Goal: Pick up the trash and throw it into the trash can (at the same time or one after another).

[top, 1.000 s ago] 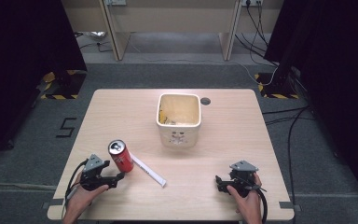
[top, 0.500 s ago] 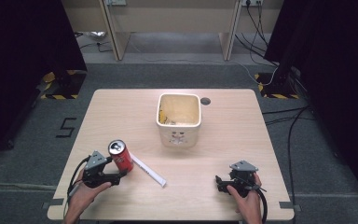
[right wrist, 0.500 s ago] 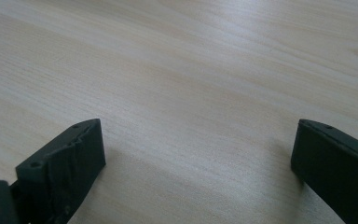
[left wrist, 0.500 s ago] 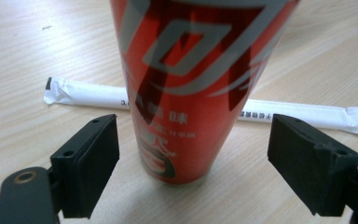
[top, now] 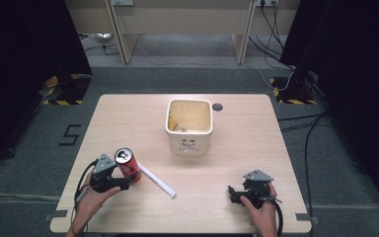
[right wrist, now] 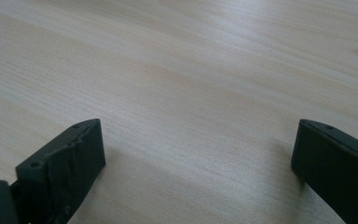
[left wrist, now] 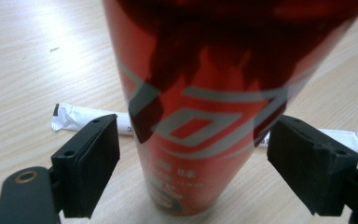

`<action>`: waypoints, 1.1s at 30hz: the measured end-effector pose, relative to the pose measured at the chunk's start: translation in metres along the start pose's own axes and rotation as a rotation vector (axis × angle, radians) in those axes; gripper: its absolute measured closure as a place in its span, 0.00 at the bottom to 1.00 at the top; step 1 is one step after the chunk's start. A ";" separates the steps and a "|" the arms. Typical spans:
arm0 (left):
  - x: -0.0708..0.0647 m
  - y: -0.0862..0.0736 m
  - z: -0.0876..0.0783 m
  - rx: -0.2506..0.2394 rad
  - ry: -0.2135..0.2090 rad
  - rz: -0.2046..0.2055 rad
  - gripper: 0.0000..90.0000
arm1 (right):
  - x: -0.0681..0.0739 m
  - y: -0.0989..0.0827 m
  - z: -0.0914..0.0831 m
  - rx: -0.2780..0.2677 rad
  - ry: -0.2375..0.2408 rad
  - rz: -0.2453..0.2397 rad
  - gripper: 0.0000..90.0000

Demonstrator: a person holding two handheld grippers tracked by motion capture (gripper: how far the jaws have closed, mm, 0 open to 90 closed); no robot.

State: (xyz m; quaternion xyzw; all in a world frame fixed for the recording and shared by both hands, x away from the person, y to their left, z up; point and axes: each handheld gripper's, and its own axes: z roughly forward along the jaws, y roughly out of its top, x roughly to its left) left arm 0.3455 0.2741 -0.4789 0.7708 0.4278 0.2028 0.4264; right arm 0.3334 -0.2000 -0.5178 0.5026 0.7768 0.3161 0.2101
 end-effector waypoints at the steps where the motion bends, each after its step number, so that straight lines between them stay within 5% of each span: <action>1: 0.000 0.001 0.001 0.000 0.001 0.001 0.19 | 0.000 0.000 0.000 0.000 0.000 0.000 0.03; 11: 0.001 0.004 0.007 -0.005 0.009 0.005 0.23 | 0.000 0.000 0.000 0.000 0.000 0.001 0.03; 15: 0.002 0.003 0.007 -0.010 0.010 0.008 0.37 | 0.000 0.000 0.000 -0.001 0.000 -0.002 0.03; 33: 0.003 0.012 0.001 -0.009 -0.008 0.022 0.38 | 0.000 0.000 0.000 0.000 0.003 -0.002 0.03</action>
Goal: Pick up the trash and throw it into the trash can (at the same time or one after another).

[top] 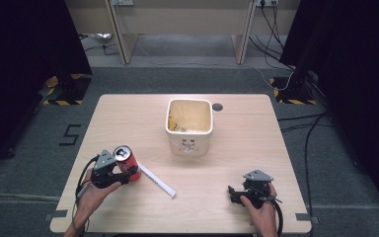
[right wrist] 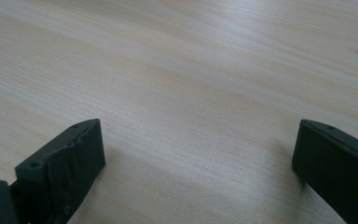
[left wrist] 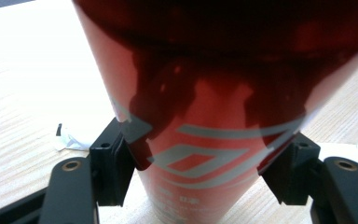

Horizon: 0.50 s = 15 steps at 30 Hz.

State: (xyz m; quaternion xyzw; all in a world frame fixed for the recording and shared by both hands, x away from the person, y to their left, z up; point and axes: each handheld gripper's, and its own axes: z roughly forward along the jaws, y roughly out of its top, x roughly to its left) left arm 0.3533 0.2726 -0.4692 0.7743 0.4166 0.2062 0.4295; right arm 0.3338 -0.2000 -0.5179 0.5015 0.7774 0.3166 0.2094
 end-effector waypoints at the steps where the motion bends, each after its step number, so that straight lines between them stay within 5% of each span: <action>1: 0.000 0.001 0.000 0.001 -0.005 0.002 0.38 | 0.000 0.000 0.000 0.000 0.000 0.000 0.02; 15: -0.005 0.020 0.002 -0.001 -0.053 0.013 0.38 | 0.000 0.000 0.001 0.002 0.003 -0.003 0.02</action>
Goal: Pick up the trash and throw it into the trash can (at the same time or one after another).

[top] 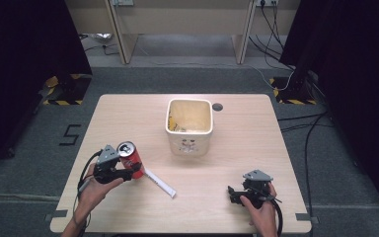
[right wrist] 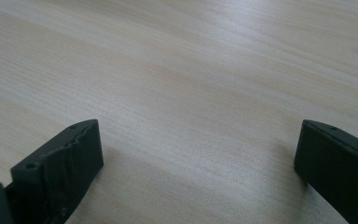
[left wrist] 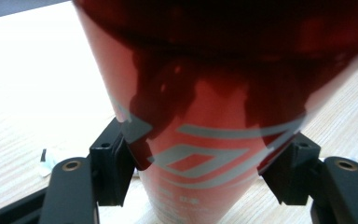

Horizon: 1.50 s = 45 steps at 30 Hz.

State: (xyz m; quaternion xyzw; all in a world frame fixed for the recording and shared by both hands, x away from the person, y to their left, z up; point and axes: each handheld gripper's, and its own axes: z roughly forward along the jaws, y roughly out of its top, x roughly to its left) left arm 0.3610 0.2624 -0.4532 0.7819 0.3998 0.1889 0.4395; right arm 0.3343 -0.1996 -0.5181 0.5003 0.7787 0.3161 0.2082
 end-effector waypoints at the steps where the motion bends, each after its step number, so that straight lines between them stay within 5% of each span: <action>1: 0.000 0.003 0.000 -0.001 -0.007 0.001 0.38 | 0.000 0.000 0.000 0.000 0.000 0.000 0.02; 29: 0.001 0.039 0.000 -0.024 -0.046 0.022 0.38 | 0.000 0.000 0.000 0.001 0.000 -0.001 0.01; 45: 0.009 0.075 -0.009 -0.053 -0.083 0.036 0.38 | 0.000 0.000 0.000 0.000 0.000 0.000 0.01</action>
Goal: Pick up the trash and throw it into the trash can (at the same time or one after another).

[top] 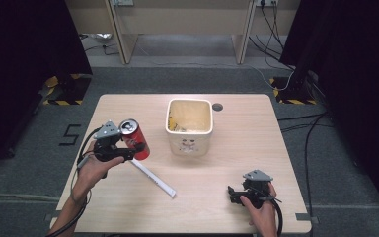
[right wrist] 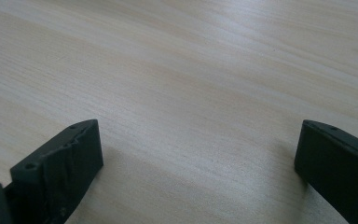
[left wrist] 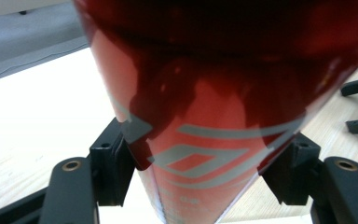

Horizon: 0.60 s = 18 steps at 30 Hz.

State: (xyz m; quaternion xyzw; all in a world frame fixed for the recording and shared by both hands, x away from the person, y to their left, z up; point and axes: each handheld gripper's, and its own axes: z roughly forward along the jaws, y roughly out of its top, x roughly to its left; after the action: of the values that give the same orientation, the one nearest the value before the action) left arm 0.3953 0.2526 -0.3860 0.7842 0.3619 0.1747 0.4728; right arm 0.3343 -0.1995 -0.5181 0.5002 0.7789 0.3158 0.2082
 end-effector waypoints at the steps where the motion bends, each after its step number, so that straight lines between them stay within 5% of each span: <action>1: 0.000 0.003 0.000 -0.002 0.002 0.003 0.38 | 0.000 0.000 0.000 0.000 0.000 0.000 0.01; 18: -0.004 0.040 -0.004 -0.028 -0.054 0.039 0.38 | 0.000 0.000 0.000 0.000 0.000 -0.001 0.01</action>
State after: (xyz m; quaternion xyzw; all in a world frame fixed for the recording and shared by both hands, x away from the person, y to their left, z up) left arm 0.4064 0.2399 -0.3491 0.7887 0.3312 0.1677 0.4900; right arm 0.3343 -0.1996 -0.5181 0.5000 0.7791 0.3155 0.2083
